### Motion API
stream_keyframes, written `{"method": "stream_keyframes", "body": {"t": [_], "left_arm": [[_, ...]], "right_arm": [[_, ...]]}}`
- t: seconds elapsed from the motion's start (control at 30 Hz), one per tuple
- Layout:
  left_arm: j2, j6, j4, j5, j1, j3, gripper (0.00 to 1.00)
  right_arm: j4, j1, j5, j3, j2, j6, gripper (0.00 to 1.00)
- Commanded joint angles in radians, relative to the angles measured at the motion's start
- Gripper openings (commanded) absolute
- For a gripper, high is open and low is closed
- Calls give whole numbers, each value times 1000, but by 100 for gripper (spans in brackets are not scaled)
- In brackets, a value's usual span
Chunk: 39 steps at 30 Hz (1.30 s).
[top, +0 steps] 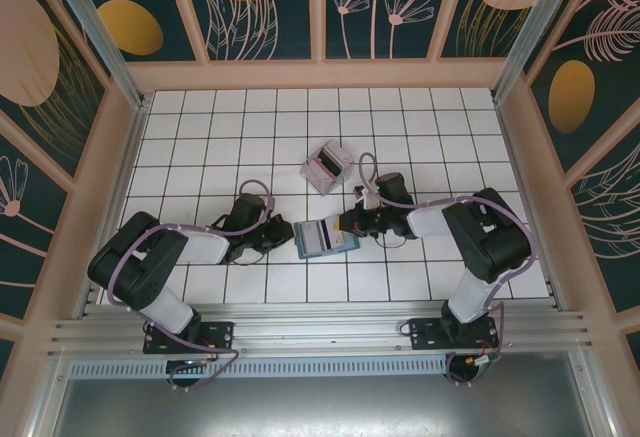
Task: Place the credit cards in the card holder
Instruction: Insert the credit card into the card slot.
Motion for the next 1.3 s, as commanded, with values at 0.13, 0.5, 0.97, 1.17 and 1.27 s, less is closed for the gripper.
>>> {"method": "stream_keyframes", "body": {"t": [0.13,0.5,0.97,1.17,1.27], "left_arm": [[23,-10,-65,15,-18,-19,4],[22,-15,-56,16,-21,-24,4],[20,-21,-47,11,-27,-25,4],[22,-20,-42,13,-26,-23,4],[15,-22,-43,8,-27,-26,4]], "right_arm": [[30,48,34,-3,27,56,0],[117,74,136,-53,18,150,0],[-40,211,281,90,57,111,3],[-207,255,348,194,74,0,7],[-280,278,384,239,84,-42,10]]}}
